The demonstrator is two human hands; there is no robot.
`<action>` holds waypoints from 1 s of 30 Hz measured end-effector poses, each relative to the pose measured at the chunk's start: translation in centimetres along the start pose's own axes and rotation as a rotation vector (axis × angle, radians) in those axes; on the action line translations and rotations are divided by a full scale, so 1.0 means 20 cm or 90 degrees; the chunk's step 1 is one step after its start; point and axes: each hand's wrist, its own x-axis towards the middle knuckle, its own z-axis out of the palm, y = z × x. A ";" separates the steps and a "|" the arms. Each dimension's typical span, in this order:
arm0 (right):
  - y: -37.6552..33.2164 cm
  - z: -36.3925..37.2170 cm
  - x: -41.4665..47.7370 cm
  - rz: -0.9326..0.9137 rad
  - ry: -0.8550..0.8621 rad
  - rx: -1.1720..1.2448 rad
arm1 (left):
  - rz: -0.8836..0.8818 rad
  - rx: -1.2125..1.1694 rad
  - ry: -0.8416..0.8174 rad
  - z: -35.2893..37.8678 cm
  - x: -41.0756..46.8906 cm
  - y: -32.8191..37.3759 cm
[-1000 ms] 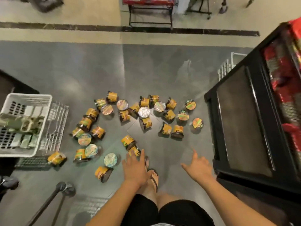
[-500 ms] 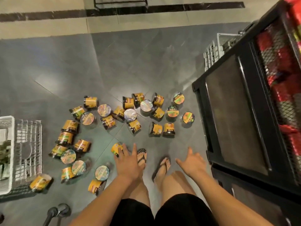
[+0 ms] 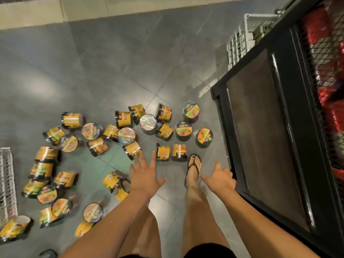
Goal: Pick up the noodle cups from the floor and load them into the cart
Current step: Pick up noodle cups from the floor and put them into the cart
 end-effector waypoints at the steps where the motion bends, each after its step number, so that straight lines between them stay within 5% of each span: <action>1: 0.03 -0.01 0.10 0.005 -0.010 0.005 | -0.006 0.005 -0.003 0.02 0.08 0.07; 11: 0.25 0.15 1.18 -0.063 -0.021 -0.029 | 0.036 0.044 0.016 0.45 1.01 0.73; 19: 0.12 0.65 2.08 -0.049 0.033 0.037 | 0.036 0.040 0.132 0.91 1.90 0.77; 26: -0.01 0.90 2.36 -0.066 0.199 0.118 | 0.044 -0.053 0.230 1.16 2.30 0.77; 30: -0.05 0.95 2.39 -0.055 0.207 0.110 | 0.051 -0.068 0.273 1.17 2.32 0.76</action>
